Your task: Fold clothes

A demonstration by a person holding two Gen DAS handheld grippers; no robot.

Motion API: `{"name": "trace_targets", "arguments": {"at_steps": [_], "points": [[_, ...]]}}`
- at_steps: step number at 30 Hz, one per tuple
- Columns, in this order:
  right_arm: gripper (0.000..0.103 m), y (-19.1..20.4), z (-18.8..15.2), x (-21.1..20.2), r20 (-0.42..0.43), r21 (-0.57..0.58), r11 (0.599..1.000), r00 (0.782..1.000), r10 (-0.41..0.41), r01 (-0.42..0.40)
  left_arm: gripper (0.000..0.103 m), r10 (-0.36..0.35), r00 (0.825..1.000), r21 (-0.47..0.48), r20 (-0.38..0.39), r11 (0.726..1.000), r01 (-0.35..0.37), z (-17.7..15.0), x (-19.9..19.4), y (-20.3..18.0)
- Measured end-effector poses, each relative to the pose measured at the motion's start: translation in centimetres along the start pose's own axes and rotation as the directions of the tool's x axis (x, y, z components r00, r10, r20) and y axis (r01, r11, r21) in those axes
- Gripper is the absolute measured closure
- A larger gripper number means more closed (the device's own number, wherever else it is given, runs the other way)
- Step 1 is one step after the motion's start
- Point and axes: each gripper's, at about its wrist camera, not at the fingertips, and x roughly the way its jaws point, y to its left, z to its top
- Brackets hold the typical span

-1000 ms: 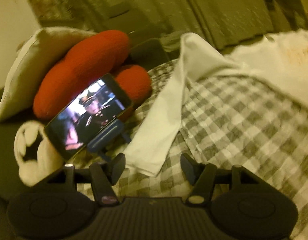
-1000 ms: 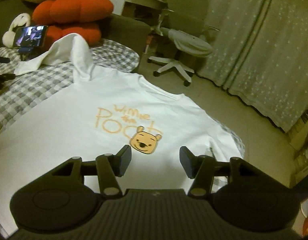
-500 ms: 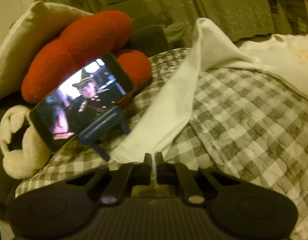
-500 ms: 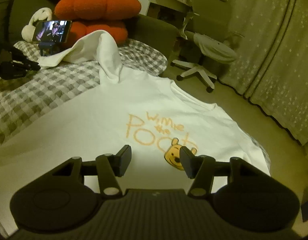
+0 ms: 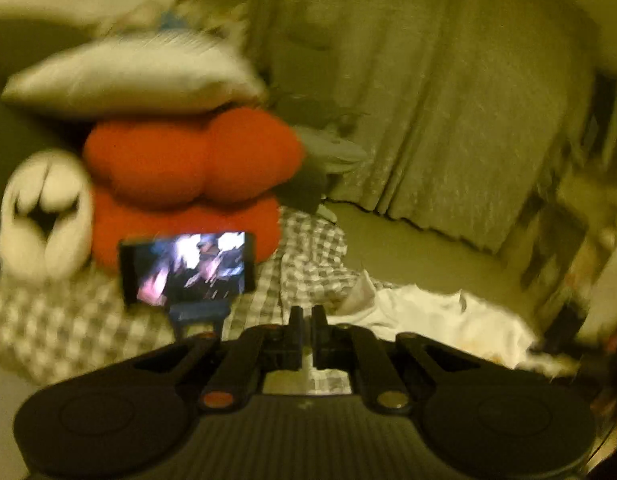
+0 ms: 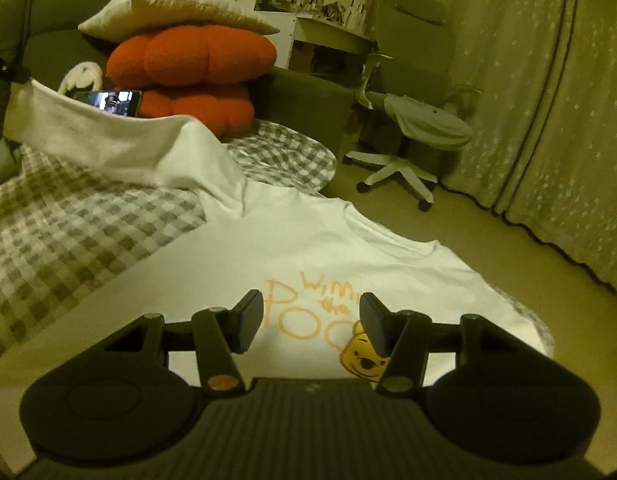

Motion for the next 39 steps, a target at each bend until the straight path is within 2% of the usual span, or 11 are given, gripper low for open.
{"name": "trace_targets", "arguments": {"at_steps": [3, 5, 7, 10, 19, 25, 28, 30, 34, 36, 39], "points": [[0.046, 0.4, 0.1, 0.2, 0.004, 0.002, 1.000, 1.000, 0.006, -0.006, 0.100, 0.107, 0.991, -0.132, -0.077, 0.984, -0.116, -1.9, 2.8, 4.6], [0.046, 0.7, 0.1, 0.3, 0.006, 0.000, 1.000, 1.000, 0.013, -0.013, 0.100, 0.169, 0.977, -0.230, -0.129, 0.953, -0.196, -3.7, 4.8, 8.2], [0.046, 1.0, 0.1, 0.4, 0.009, 0.002, 1.000, 1.000, 0.026, -0.026, 0.099, 0.191, 0.972, -0.303, -0.139, 0.926, -0.226, -5.0, 5.9, 10.4], [0.046, 1.5, 0.1, 0.7, 0.007, -0.005, 0.999, 0.999, 0.038, -0.038, 0.099, 0.214, 0.968, -0.363, -0.128, 0.899, -0.246, -5.9, 7.1, 12.0], [0.046, 4.4, 1.2, 1.9, 0.036, -0.051, 0.993, 0.994, 0.107, -0.105, 0.099, 0.248, 0.968, -0.414, -0.034, 0.878, -0.240, -4.7, 8.3, 12.2], [0.046, 6.5, 3.4, 3.8, 0.070, -0.120, 0.982, 0.986, 0.154, -0.145, 0.094, 0.232, 0.972, -0.458, -0.034, 0.861, -0.221, -5.7, 8.9, 13.4], [0.046, 7.6, 4.4, 5.5, 0.068, -0.157, 0.972, 0.980, 0.185, -0.173, 0.064, 0.241, 0.971, -0.455, -0.001, 0.864, -0.215, -5.6, 7.4, 13.1], [0.047, 8.2, 4.9, 6.7, 0.056, -0.182, 0.967, 0.980, 0.192, -0.179, 0.054, 0.252, 0.968, -0.437, 0.017, 0.872, -0.219, -5.7, 6.0, 12.3], [0.059, 8.7, 5.7, 9.4, 0.037, -0.197, 0.964, 0.981, 0.188, -0.177, 0.053, 0.215, 0.977, -0.411, 0.006, 0.891, -0.194, -6.9, 4.7, 10.4], [0.066, 8.7, 6.0, 10.7, 0.023, -0.196, 0.965, 0.983, 0.180, -0.173, 0.053, 0.192, 0.981, -0.379, -0.020, 0.907, -0.186, -7.6, 5.1, 9.2], [0.069, 9.1, 6.2, 12.3, -0.001, -0.213, 0.963, 0.986, 0.167, -0.163, 0.053, 0.208, 0.977, -0.306, -0.044, 0.928, -0.212, -8.4, 7.0, 7.9]]}}
